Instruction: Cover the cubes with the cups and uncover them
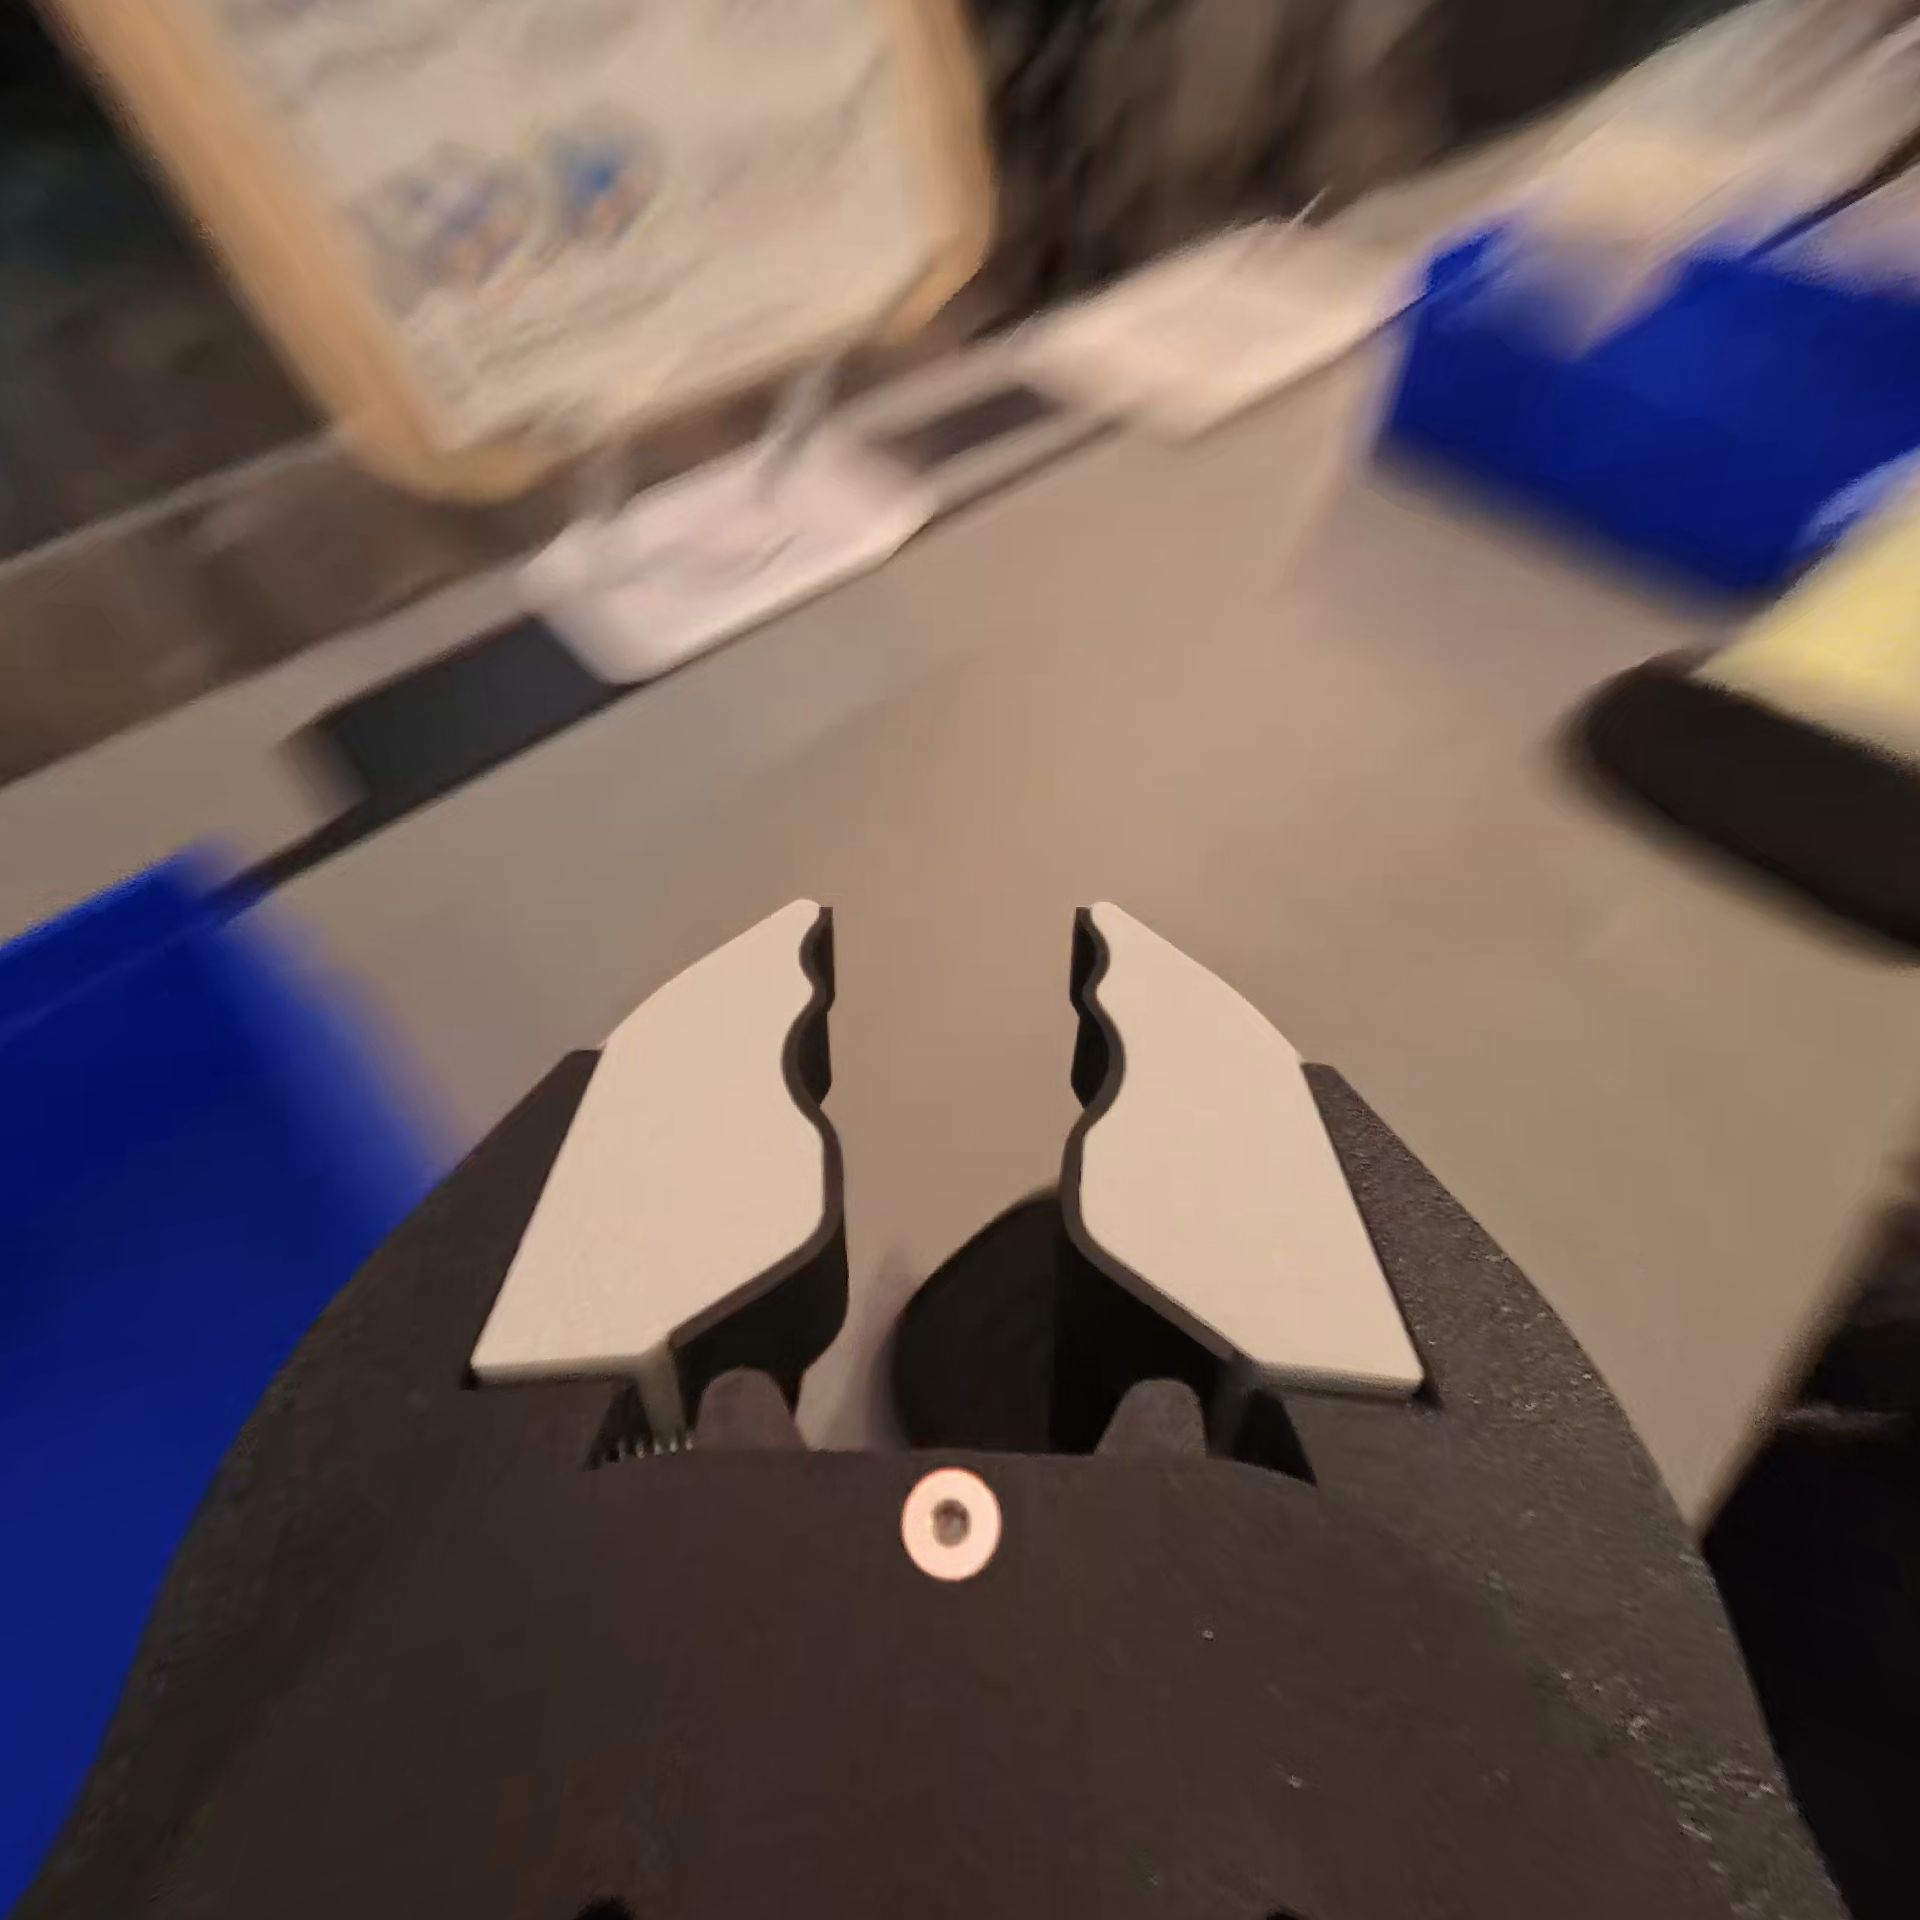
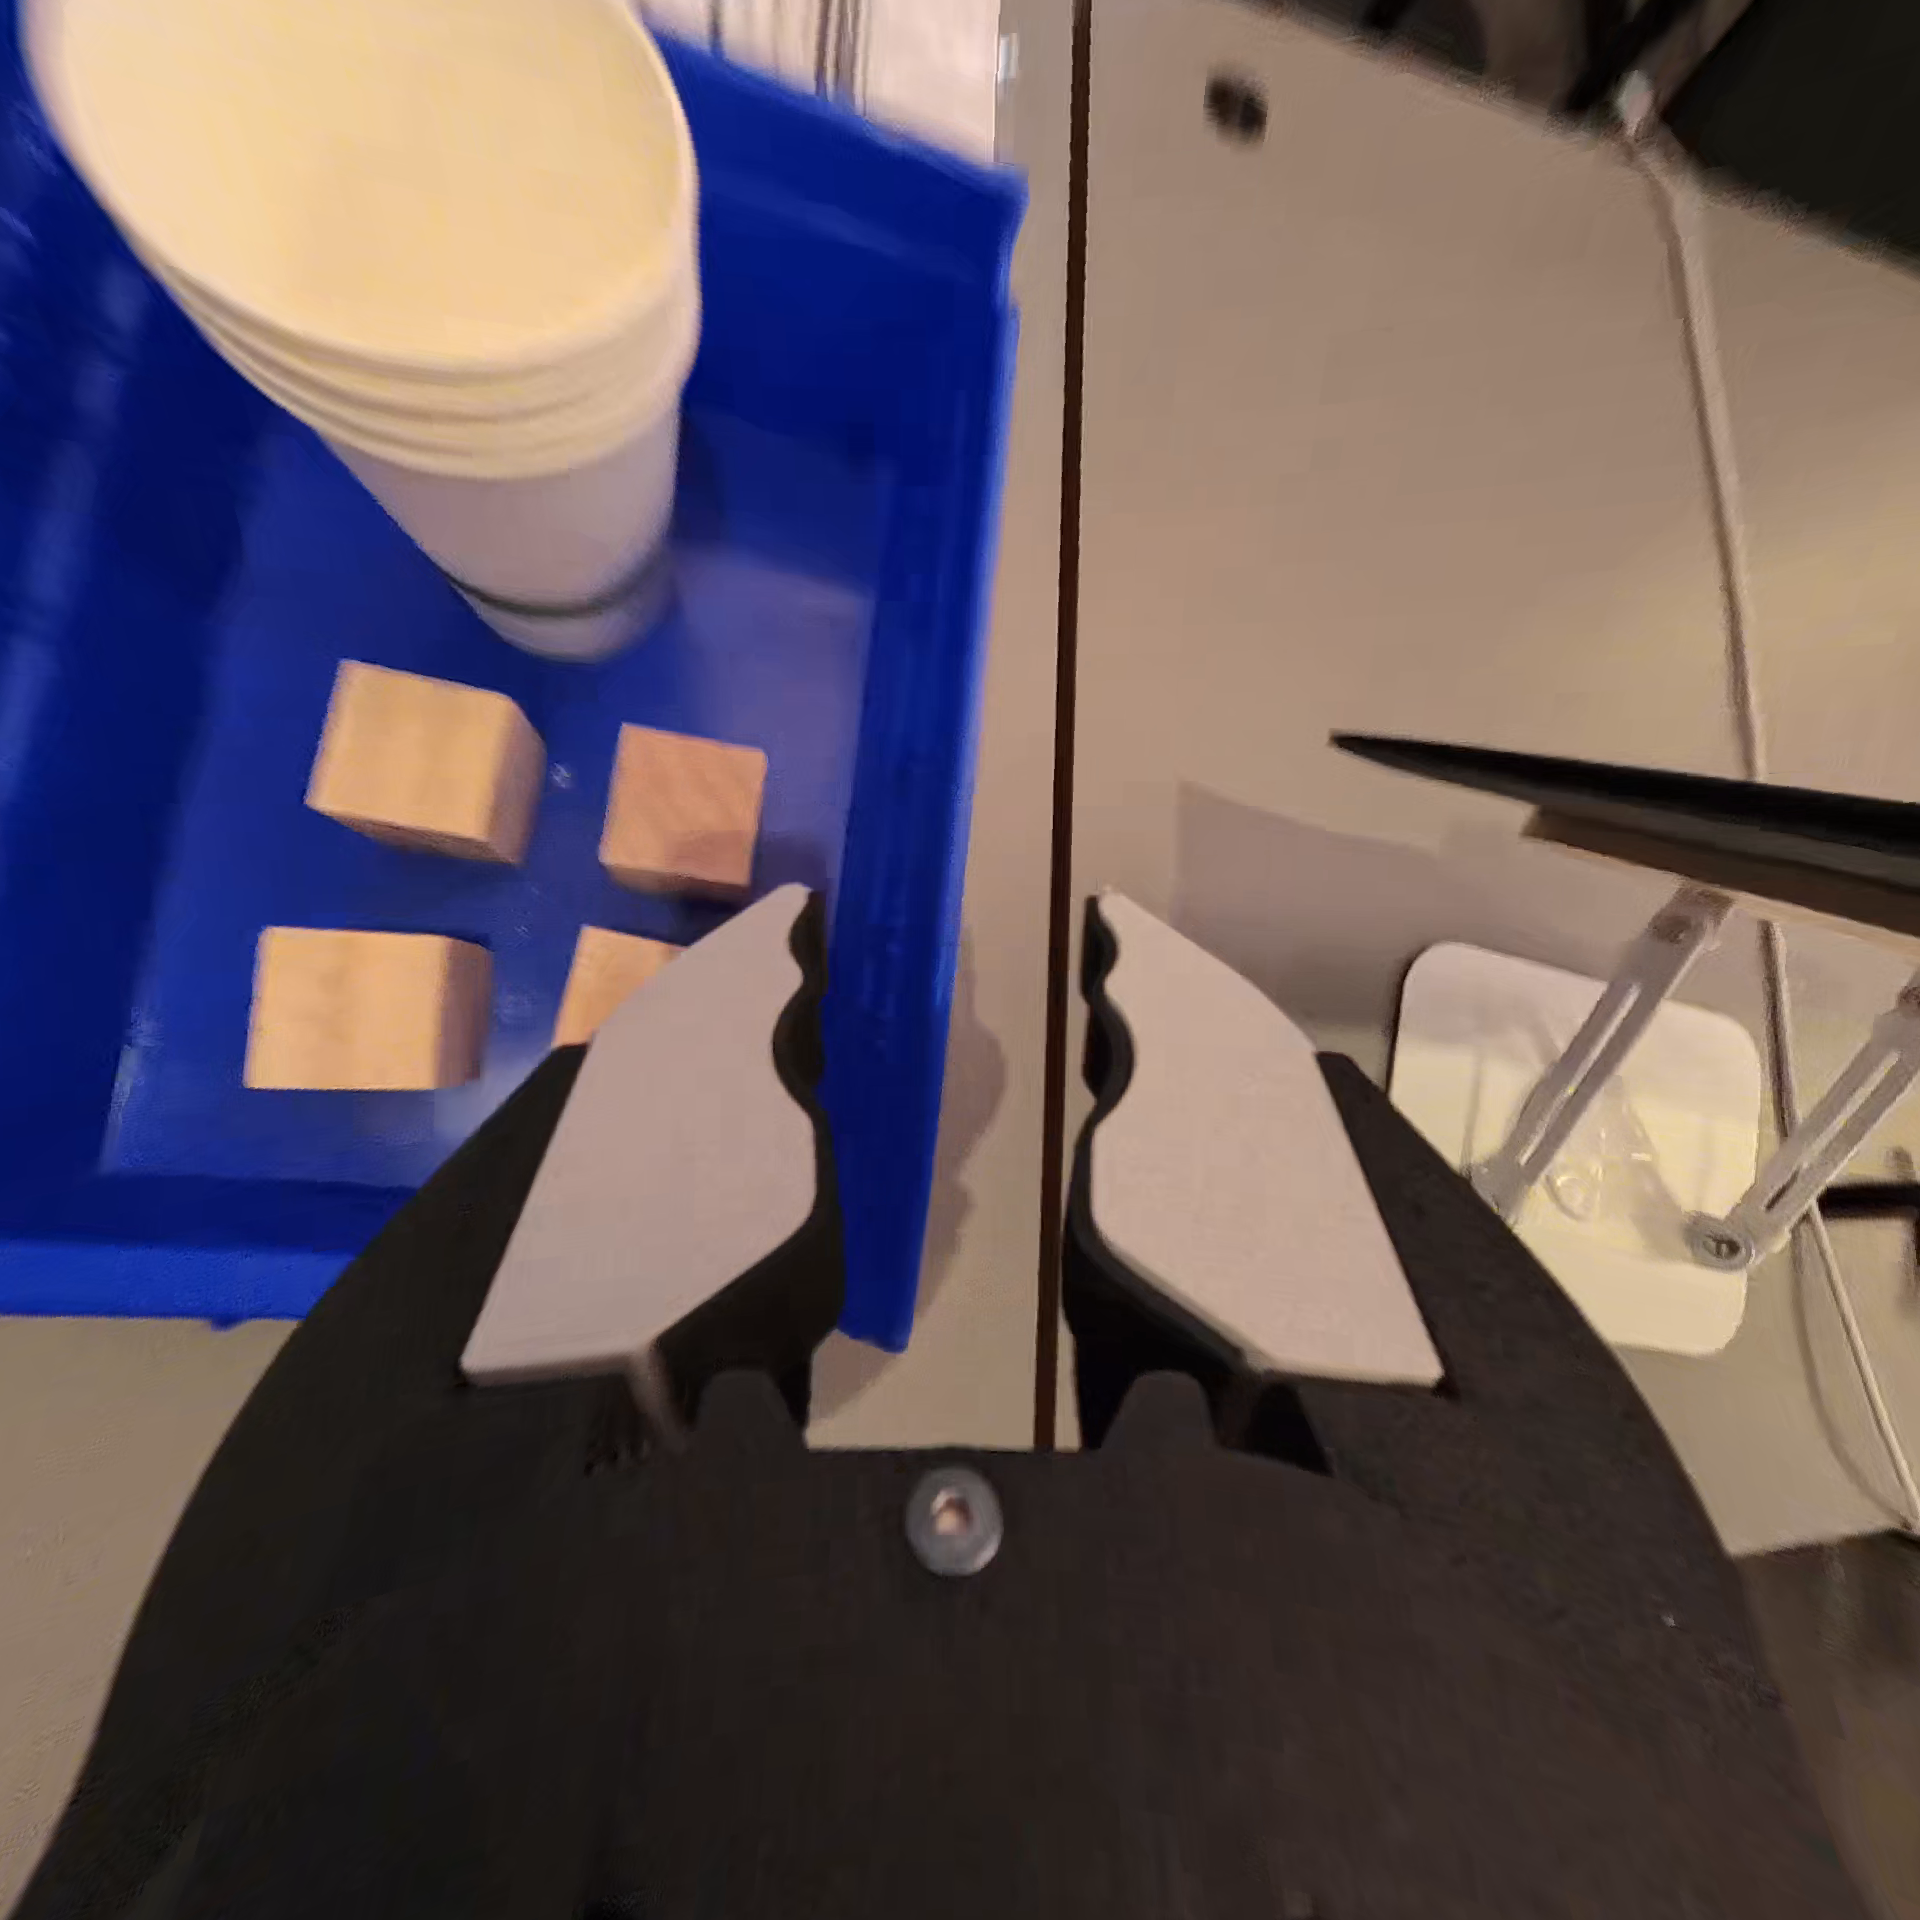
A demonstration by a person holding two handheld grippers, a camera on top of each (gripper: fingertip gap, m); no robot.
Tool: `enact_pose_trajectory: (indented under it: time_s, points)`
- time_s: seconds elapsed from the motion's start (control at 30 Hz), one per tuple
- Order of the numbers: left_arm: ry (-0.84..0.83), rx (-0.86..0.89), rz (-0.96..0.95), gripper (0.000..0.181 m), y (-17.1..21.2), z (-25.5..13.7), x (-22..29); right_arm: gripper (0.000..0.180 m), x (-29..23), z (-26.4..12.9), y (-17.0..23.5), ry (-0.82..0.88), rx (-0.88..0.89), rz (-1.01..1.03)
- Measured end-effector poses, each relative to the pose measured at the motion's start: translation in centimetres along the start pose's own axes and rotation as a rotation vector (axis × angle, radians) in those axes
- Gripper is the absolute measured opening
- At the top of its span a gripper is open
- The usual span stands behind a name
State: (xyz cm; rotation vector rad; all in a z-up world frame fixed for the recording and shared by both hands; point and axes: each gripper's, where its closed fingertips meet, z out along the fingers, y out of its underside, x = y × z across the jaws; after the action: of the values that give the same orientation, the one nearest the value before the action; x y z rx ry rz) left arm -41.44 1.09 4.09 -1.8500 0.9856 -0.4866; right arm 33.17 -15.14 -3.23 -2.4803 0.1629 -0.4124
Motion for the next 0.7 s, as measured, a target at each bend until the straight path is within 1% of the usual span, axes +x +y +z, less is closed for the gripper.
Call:
enact_pose_trajectory:
  time_s: [0.03, 0.1, 0.2, 0.27, 0.33, 0.4, 0.47, 0.5, 0.6, 0.7]
  points:
    - [-0.080, -0.060, -0.003, 0.045, 0.9, -0.6, -1.7, 0.055, 0.0, 1.2, 0.4, -0.013, -0.059, -0.003]
    - [-0.216, -0.148, -0.017, 0.050, 2.3, -2.0, -4.7, 0.059, -0.4, 3.1, 0.7, -0.047, -0.130, 0.016]
    - [-0.370, -0.264, -0.089, 0.063, 4.6, -3.7, -8.3, 0.057, -0.2, 5.4, 1.3, -0.023, -0.243, 0.024]
    - [-0.428, -0.322, -0.152, 0.070, 6.3, -4.3, -10.0, 0.052, -0.6, 6.6, 1.9, -0.055, -0.308, 0.051]
    - [-0.457, -0.352, -0.225, 0.070, 7.8, -4.4, -11.3, 0.043, -1.1, 7.4, 2.7, -0.096, -0.385, 0.101]
    - [-0.455, -0.377, -0.307, 0.070, 9.1, -4.0, -12.1, 0.033, -1.2, 8.0, 3.3, -0.103, -0.436, 0.107]
    - [-0.449, -0.406, -0.351, 0.066, 10.2, -3.2, -12.6, 0.027, -1.4, 8.4, 3.6, -0.115, -0.462, 0.106]
    - [-0.442, -0.420, -0.364, 0.066, 10.6, -2.6, -12.6, 0.021, -1.8, 8.5, 3.7, -0.133, -0.468, 0.110]
    - [-0.410, -0.476, -0.384, 0.065, 11.4, -0.3, -12.0, 0.022, -1.7, 8.6, 3.7, -0.122, -0.474, 0.098]
    - [-0.493, -0.611, -0.330, 0.067, 13.0, 1.0, -13.1, 0.020, -1.7, 8.6, 3.6, -0.140, -0.461, 0.097]
